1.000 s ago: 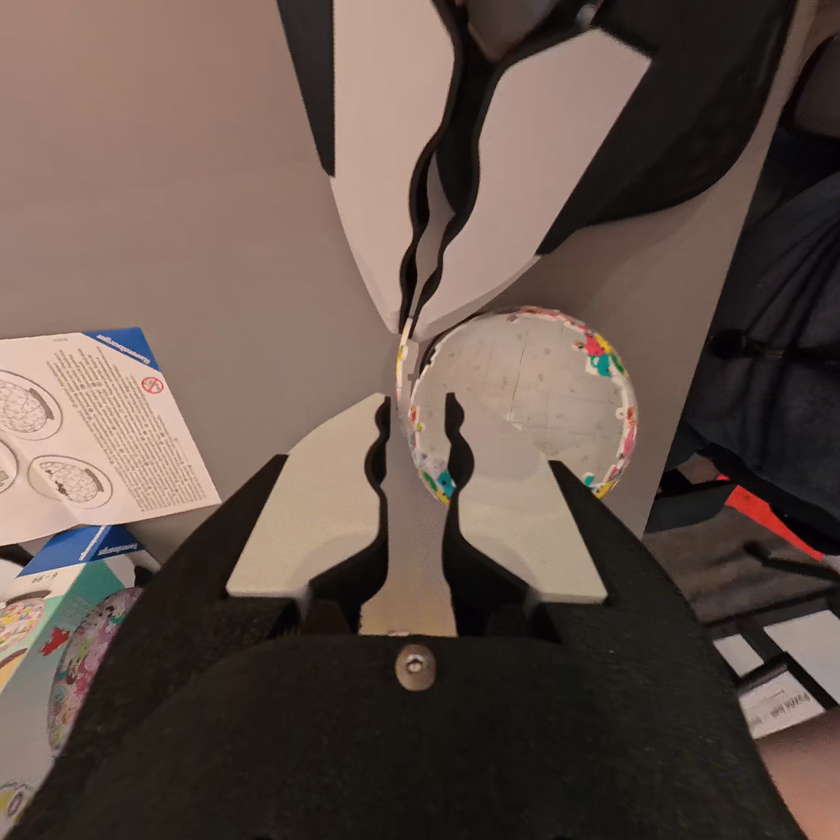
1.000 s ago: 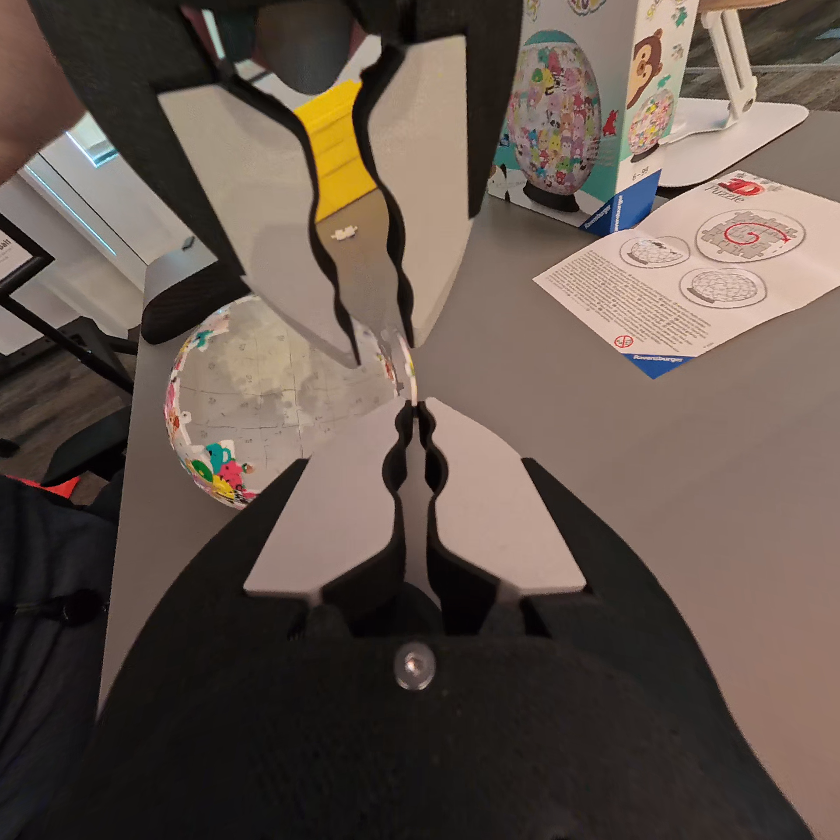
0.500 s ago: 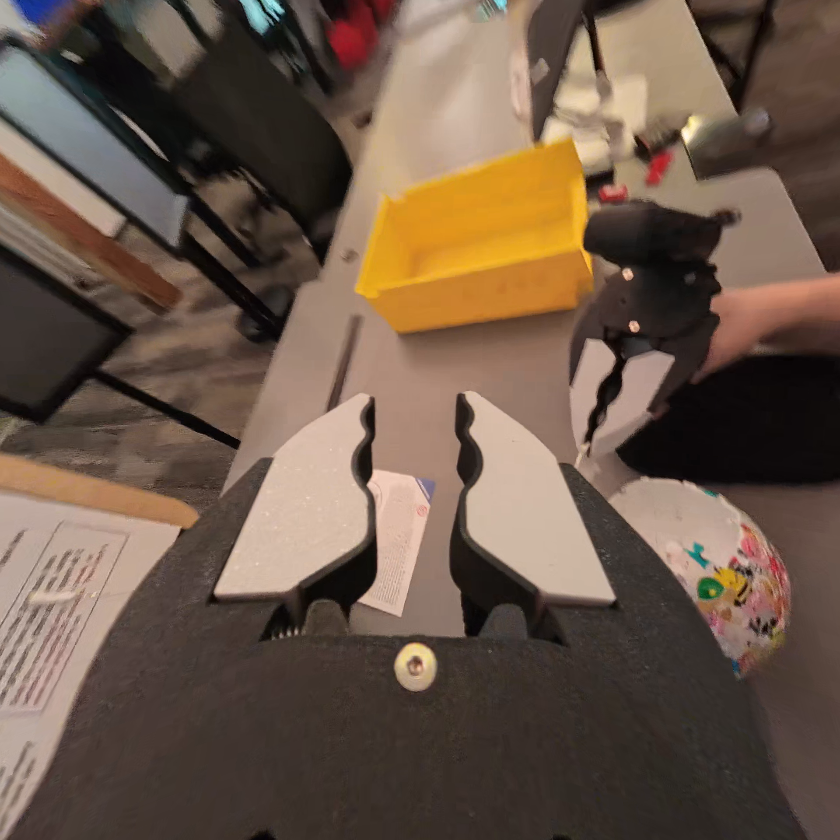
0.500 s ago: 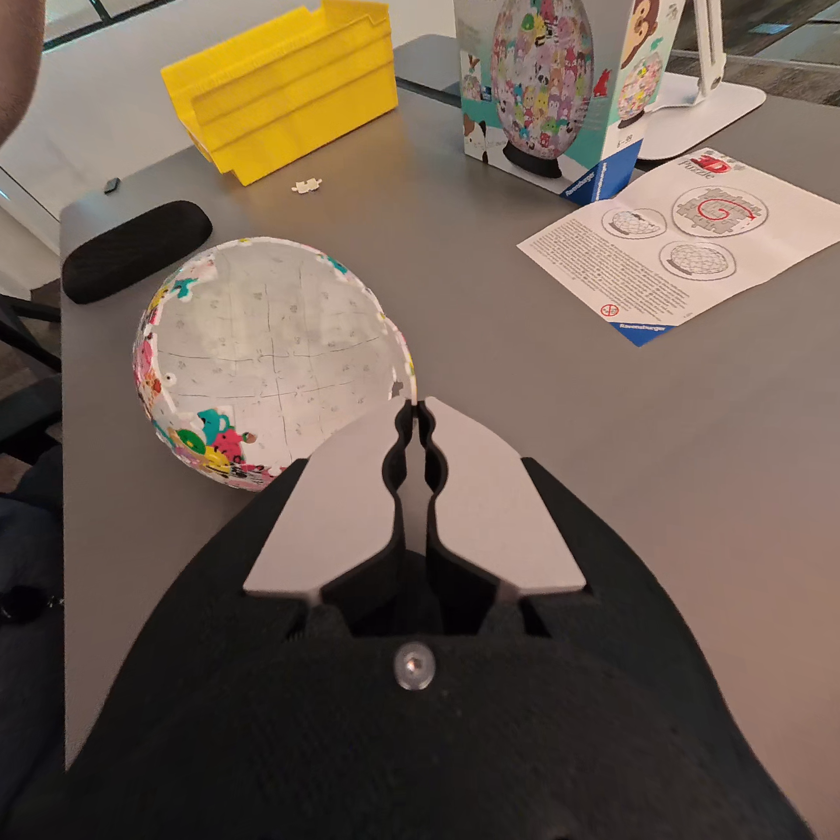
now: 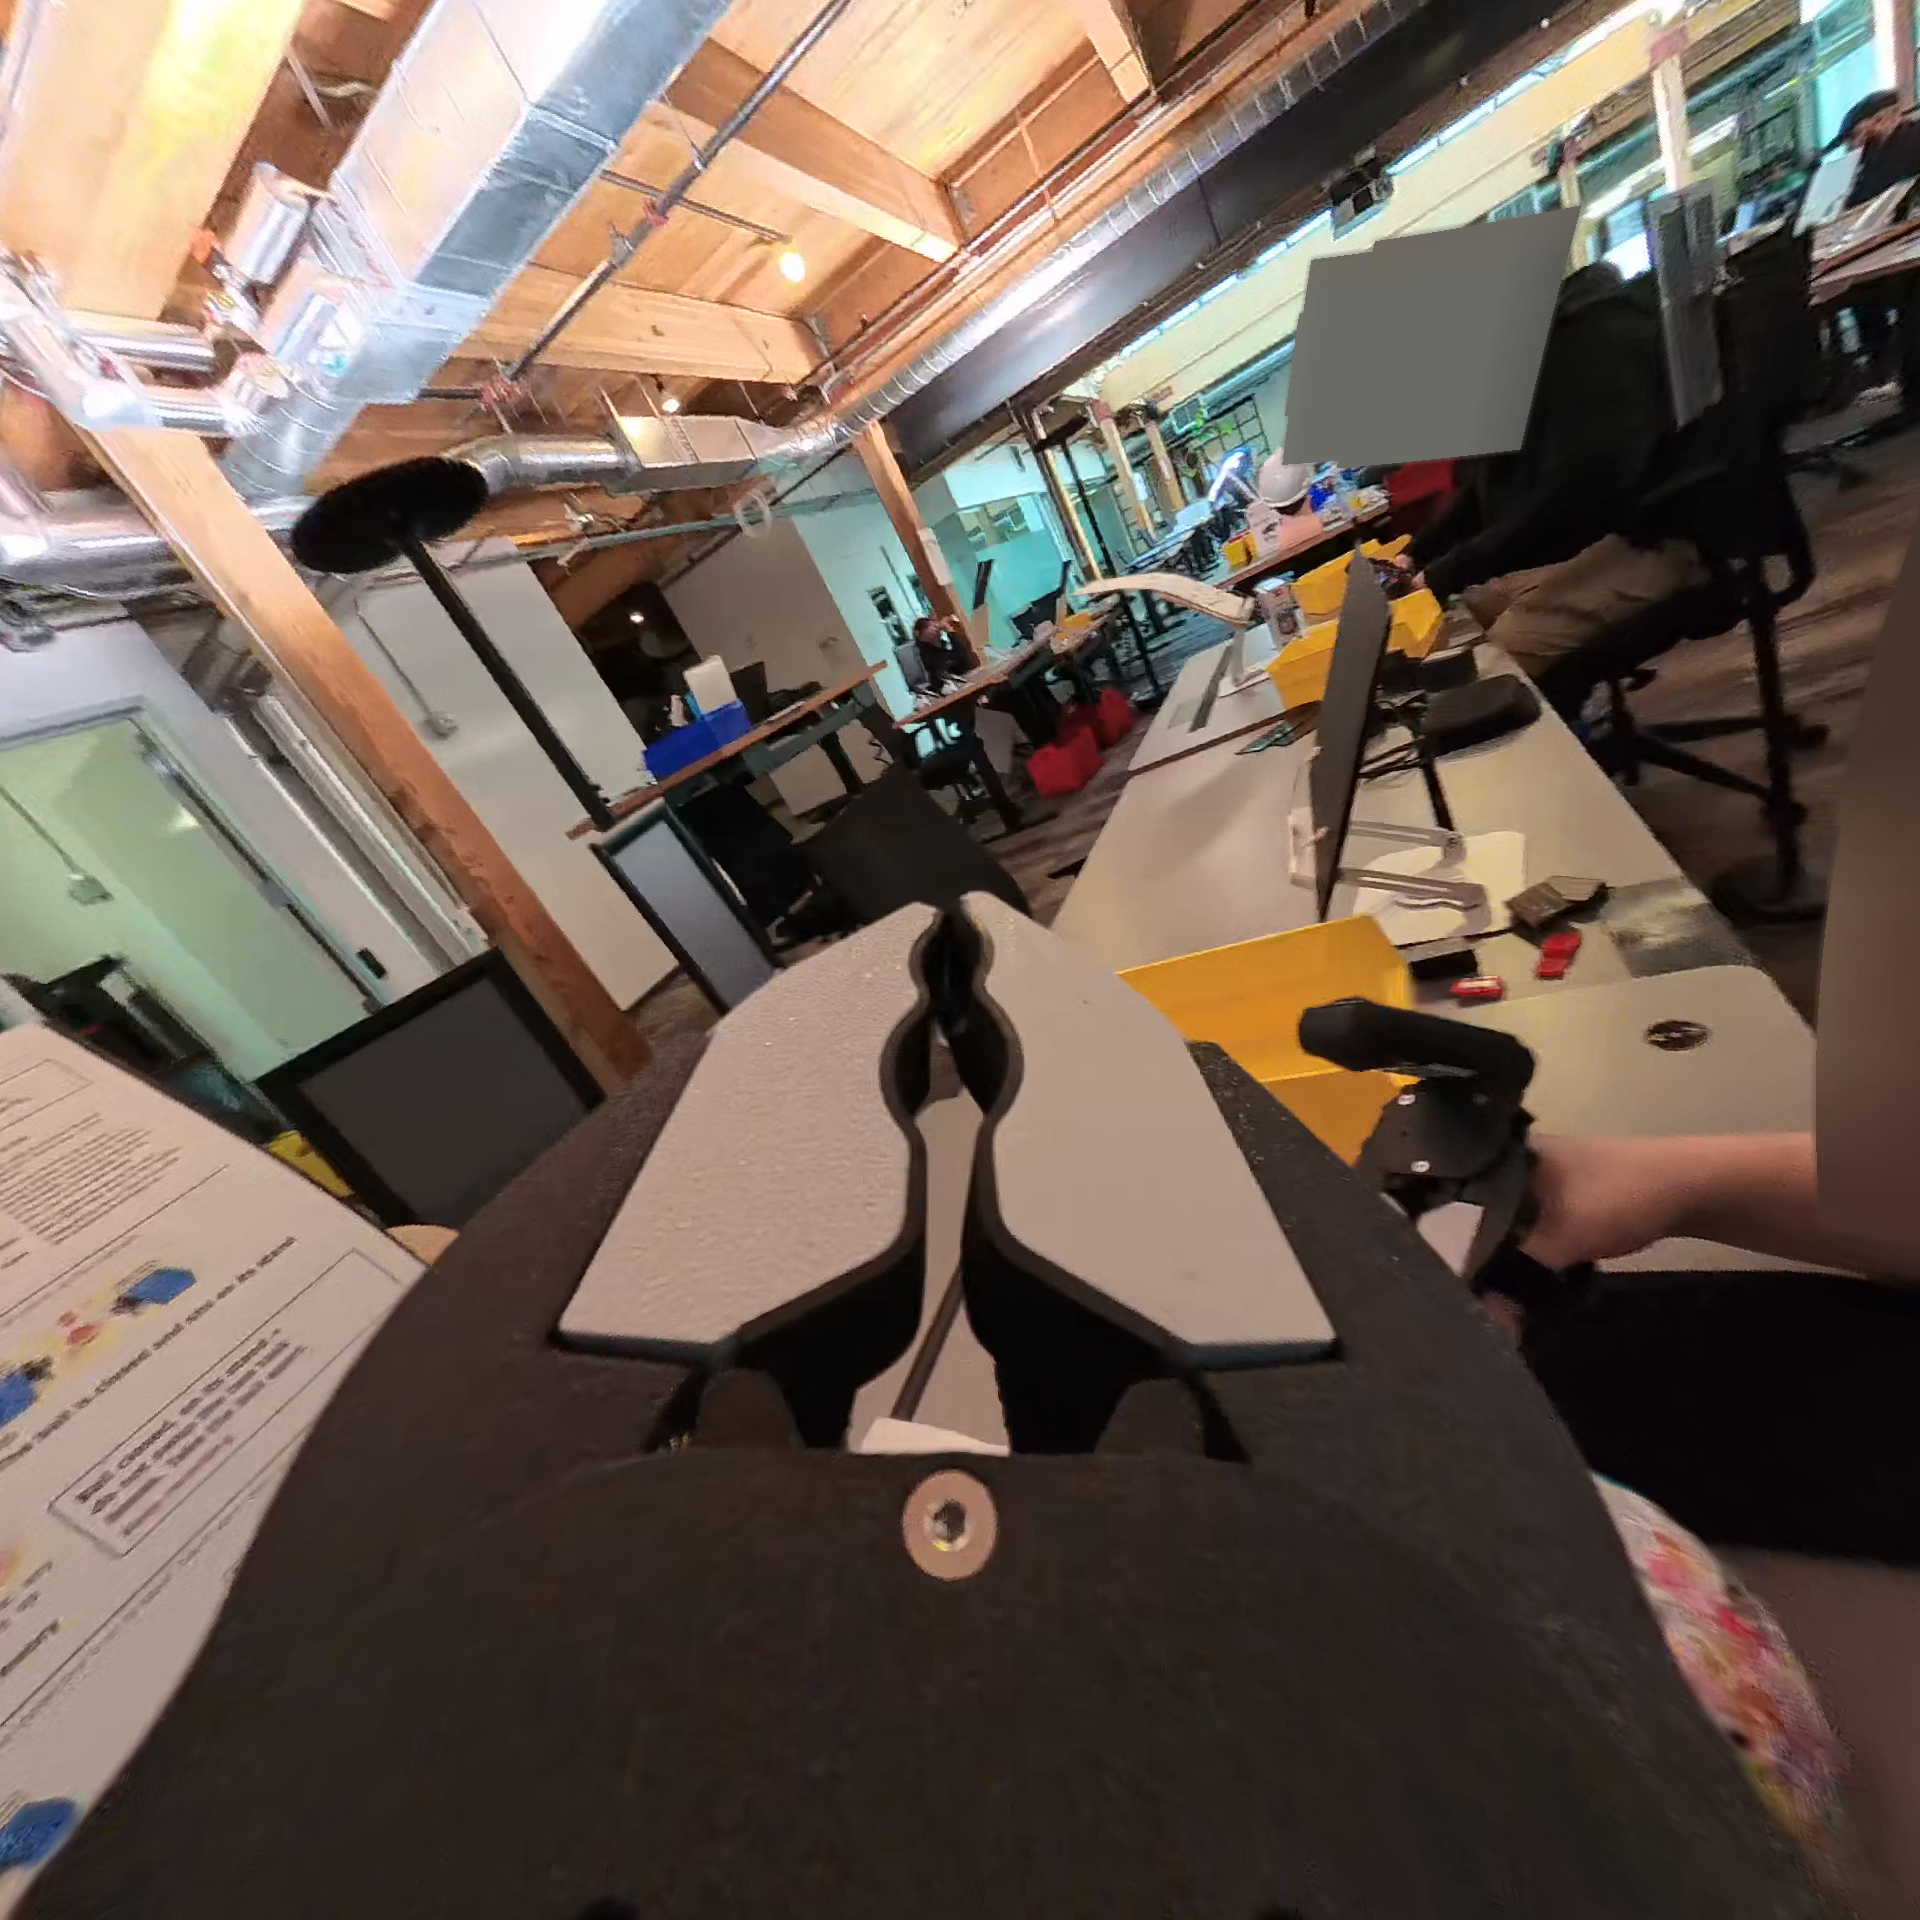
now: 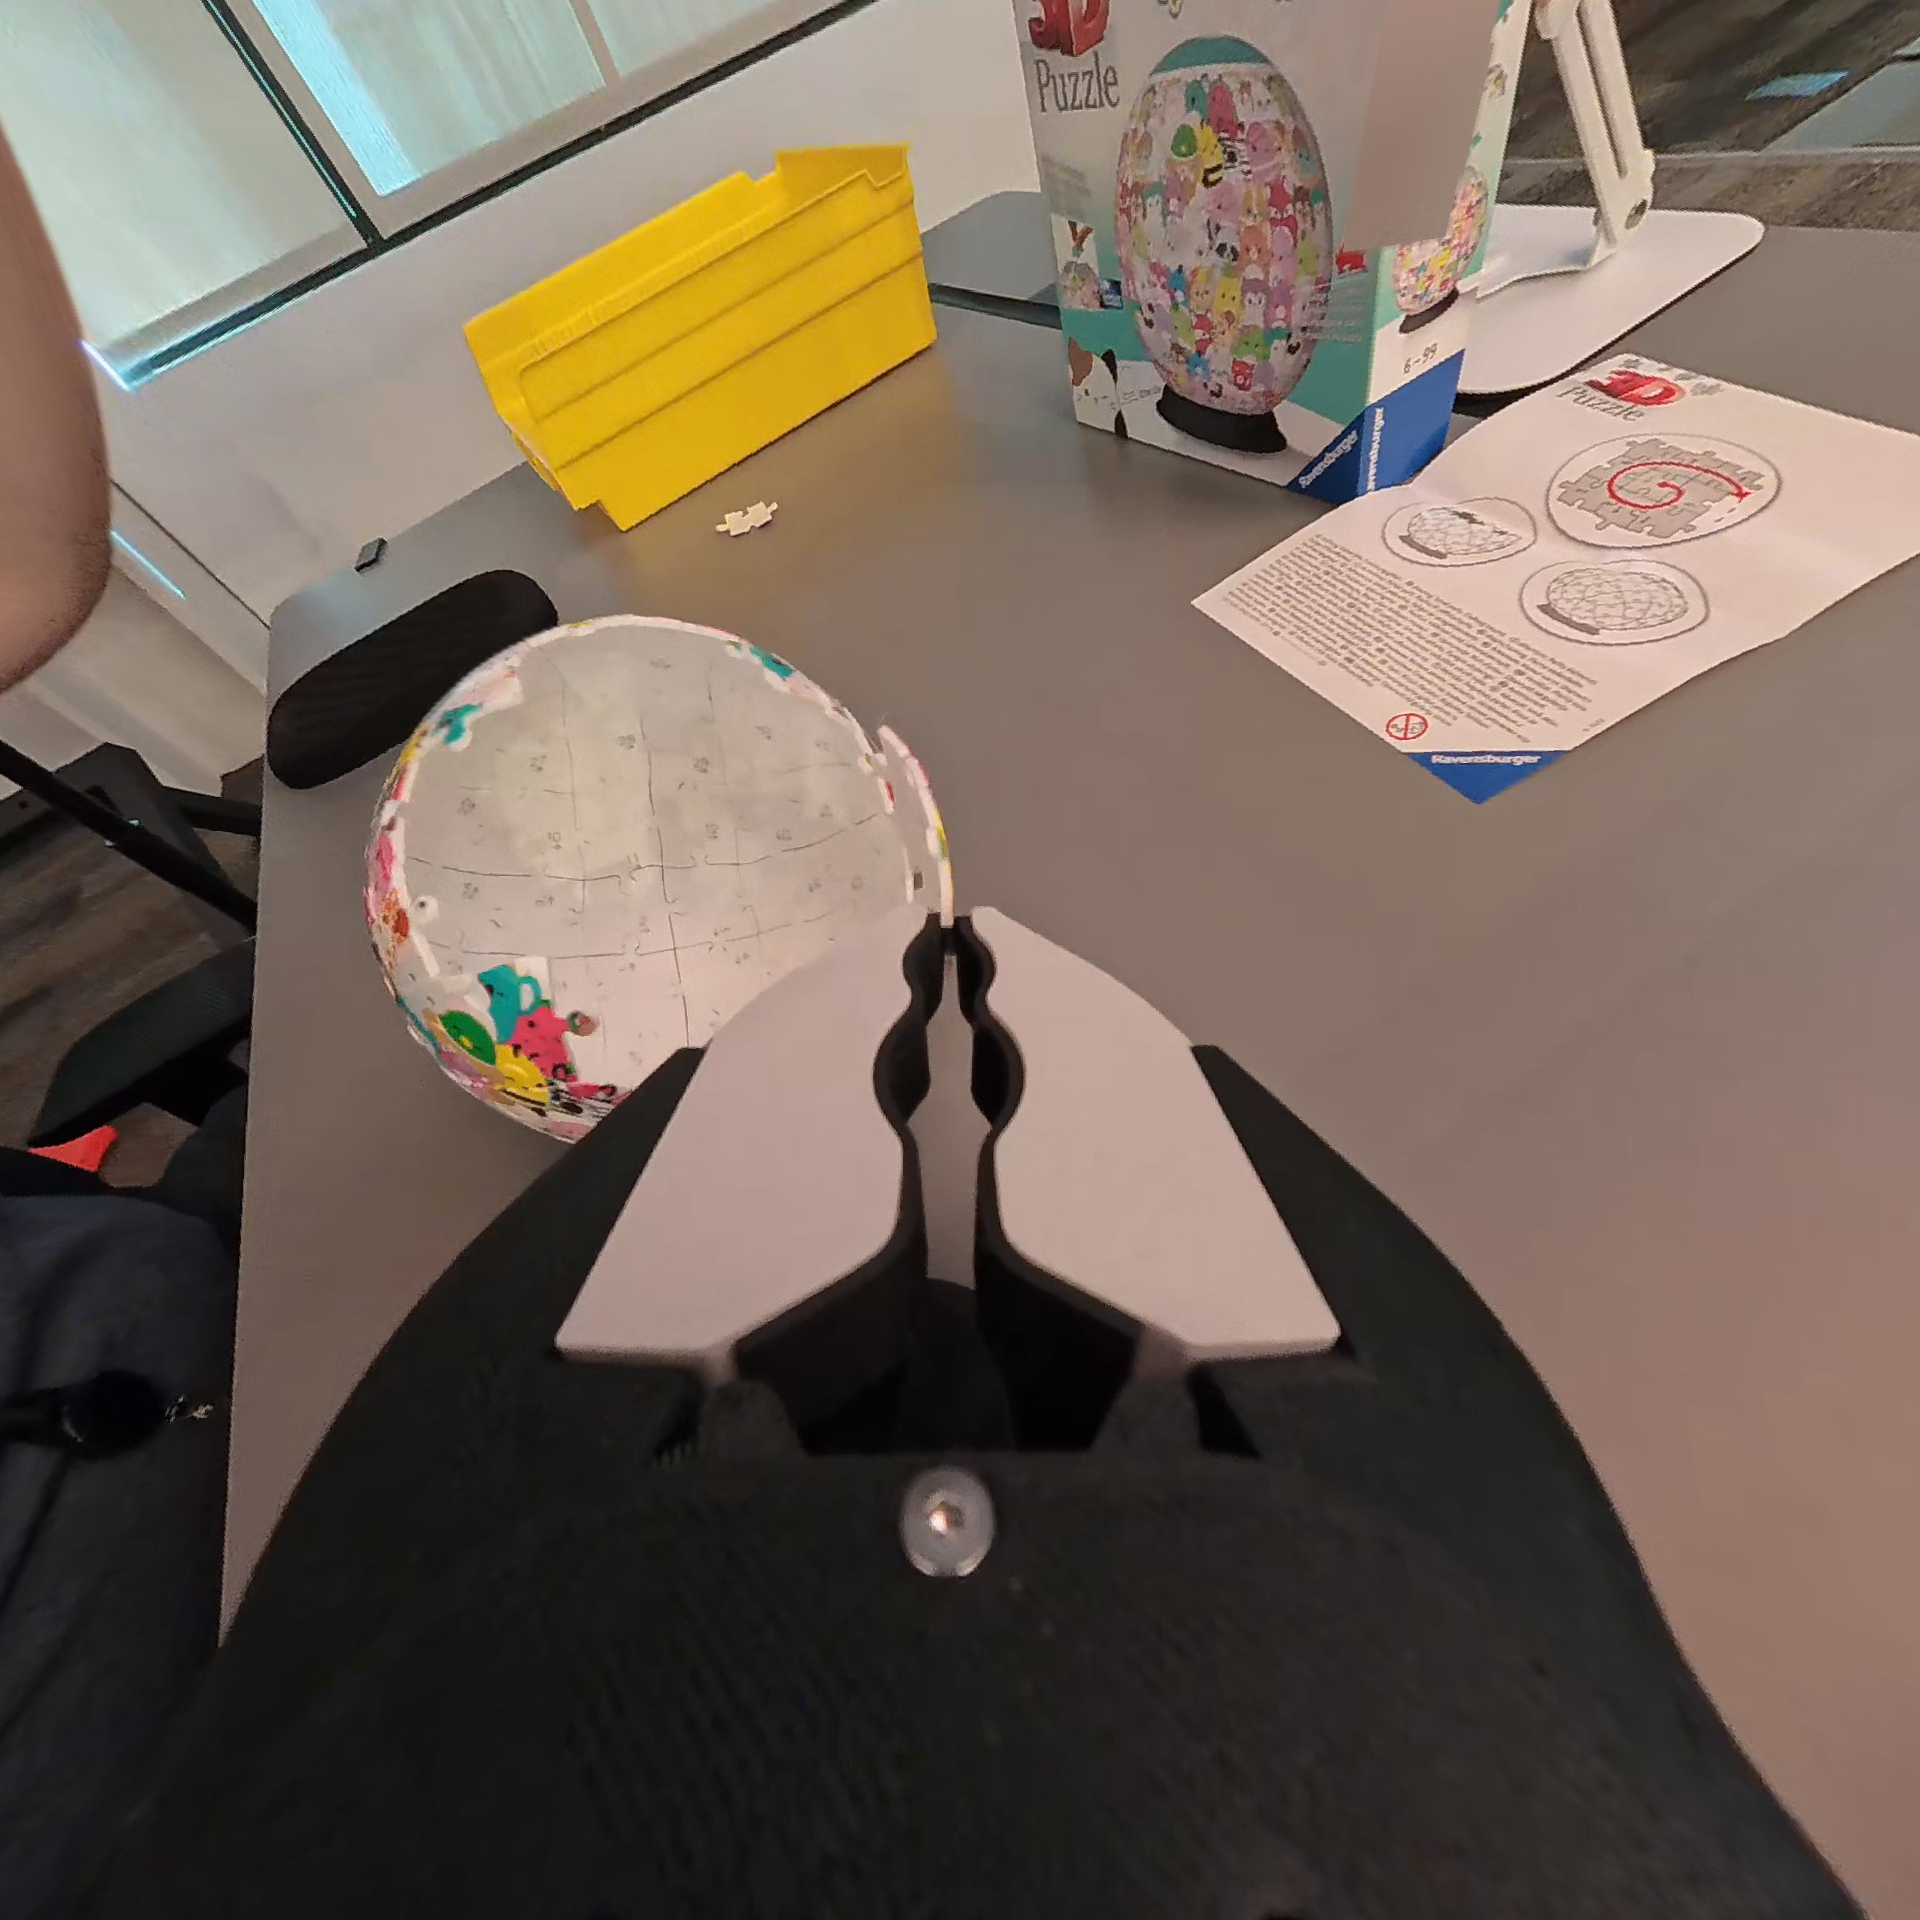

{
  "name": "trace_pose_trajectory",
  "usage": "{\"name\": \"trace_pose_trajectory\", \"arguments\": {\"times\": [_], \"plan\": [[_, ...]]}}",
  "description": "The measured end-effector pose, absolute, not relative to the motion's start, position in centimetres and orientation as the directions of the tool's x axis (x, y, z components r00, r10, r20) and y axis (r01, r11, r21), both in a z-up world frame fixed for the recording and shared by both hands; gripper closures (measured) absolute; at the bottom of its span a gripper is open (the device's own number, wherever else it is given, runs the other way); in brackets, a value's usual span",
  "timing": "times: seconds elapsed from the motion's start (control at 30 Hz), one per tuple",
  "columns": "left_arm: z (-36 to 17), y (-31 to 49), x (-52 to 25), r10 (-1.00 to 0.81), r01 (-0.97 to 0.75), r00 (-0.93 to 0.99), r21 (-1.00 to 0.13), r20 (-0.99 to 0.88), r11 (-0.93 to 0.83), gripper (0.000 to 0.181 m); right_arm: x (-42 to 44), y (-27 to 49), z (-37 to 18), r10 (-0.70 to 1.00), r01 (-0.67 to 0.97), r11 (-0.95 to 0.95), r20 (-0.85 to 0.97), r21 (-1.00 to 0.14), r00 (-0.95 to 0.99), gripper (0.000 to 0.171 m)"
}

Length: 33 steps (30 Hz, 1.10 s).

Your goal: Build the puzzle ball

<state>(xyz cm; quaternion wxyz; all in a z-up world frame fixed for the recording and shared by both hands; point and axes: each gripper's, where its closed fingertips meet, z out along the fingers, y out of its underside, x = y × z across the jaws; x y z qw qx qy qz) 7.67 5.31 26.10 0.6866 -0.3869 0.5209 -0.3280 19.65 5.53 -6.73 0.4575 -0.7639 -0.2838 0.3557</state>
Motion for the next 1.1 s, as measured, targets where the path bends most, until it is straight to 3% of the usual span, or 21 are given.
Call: {"name": "trace_pose_trajectory", "arguments": {"times": [0.17, 0.37, 0.43, 0.5, 0.63, 0.8, 0.9, 1.1], "plan": [[28.0, 2.0, 6.4, -0.793, 0.035, 0.241, -0.812, -0.559, 0.583, 0.181, 19.3, 5.5, -6.7, 0.765, 0.066, -0.438, -0.333, -0.897, 0.552, 0.169], [29.4, 0.5, 6.6, -0.882, 0.099, 0.144, -0.88, -0.449, 0.465, 0.181, 19.3, 5.5, -6.0, 0.765, 0.013, -0.419, -0.345, -0.908, 0.544, 0.169], [27.7, 1.4, 8.2, -0.921, 0.009, 0.066, -0.923, -0.384, 0.385, 0.179, 19.2, 5.3, -5.7, 0.764, -0.03, -0.404, -0.355, -0.914, 0.539, 0.169], [24.3, 2.2, 10.3, -0.952, -0.17, -0.029, -0.937, -0.306, 0.306, 0.166, 19.1, 4.9, -5.7, 0.763, -0.06, -0.396, -0.364, -0.917, 0.533, 0.169], [17.6, 4.3, 13.8, -0.961, -0.469, -0.102, -0.84, -0.256, 0.274, 0.161, 18.8, 5.1, -6.9, 0.752, -0.053, -0.413, -0.373, -0.909, 0.543, 0.169], [9.7, 5.7, 16.3, -0.981, -0.749, -0.168, -0.634, -0.098, 0.192, 0.157, 18.4, 5.0, -7.4, 0.757, -0.025, -0.418, -0.364, -0.908, 0.542, 0.169], [6.8, 6.1, 17.3, -0.982, -0.819, -0.185, -0.546, -0.043, 0.178, 0.154, 18.7, 5.2, -7.2, 0.749, -0.039, -0.418, -0.369, -0.907, 0.551, 0.169], [4.1, 7.1, 18.3, -0.987, -0.865, -0.155, -0.488, 0.042, 0.115, 0.154, 18.7, 5.0, -8.0, 0.686, -0.071, -0.53, -0.477, -0.845, 0.55, 0.169]]}}
